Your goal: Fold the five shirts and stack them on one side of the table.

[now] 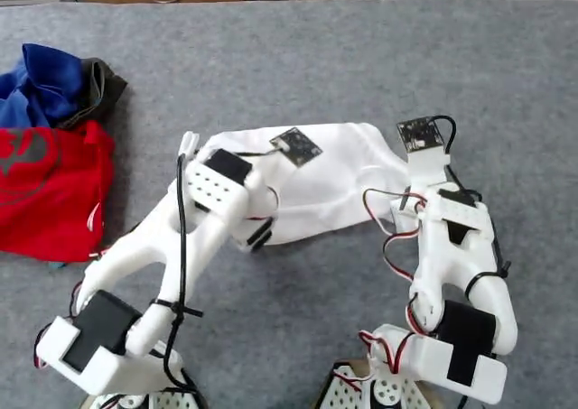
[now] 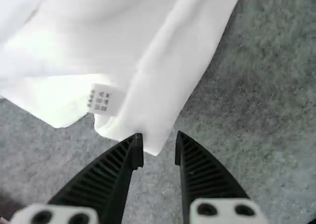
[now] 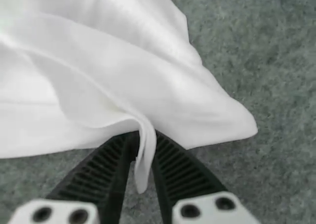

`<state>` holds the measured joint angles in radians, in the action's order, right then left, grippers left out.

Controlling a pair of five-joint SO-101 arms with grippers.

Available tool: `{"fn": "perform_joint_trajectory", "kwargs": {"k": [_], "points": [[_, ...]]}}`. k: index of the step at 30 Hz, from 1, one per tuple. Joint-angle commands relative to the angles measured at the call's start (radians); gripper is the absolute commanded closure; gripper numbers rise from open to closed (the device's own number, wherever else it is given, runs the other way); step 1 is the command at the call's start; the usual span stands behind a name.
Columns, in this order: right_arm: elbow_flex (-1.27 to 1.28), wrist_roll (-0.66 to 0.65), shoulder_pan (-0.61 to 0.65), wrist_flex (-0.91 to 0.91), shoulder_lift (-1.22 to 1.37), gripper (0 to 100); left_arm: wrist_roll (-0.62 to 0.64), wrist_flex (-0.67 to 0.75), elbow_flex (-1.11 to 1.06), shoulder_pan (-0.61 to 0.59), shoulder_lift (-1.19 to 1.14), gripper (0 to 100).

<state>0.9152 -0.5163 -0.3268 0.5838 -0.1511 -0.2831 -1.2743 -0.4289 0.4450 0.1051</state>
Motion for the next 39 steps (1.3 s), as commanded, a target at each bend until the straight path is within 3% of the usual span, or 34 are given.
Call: {"fn": "perform_joint_trajectory", "kwargs": {"k": [1,6,12,18,25,31,34,39], "points": [[-0.015,0.006,-0.020,-0.017,-0.008,98.5,0.064,0.083,-0.008,0.018,0.009,87],[-0.018,0.006,-0.020,-0.017,0.001,98.5,0.106,0.146,-0.013,0.019,0.005,98],[-0.018,0.006,-0.020,-0.017,0.001,98.5,0.101,0.138,-0.013,0.010,0.012,97],[-0.018,0.006,-0.020,-0.017,0.001,98.5,0.089,0.032,0.051,-0.012,0.017,97],[-0.018,0.017,-0.021,-0.017,0.001,98.5,-0.040,-0.101,0.147,-0.153,0.112,97],[-0.018,0.040,-0.021,-0.017,0.001,98.5,-0.071,-0.183,0.073,-0.054,0.301,97],[-0.018,0.040,-0.021,-0.017,0.001,98.5,-0.064,-0.114,-0.002,-0.059,0.368,97],[-0.018,0.040,-0.021,-0.017,0.001,98.5,-0.061,0.140,-0.173,-0.205,0.321,93]]}}
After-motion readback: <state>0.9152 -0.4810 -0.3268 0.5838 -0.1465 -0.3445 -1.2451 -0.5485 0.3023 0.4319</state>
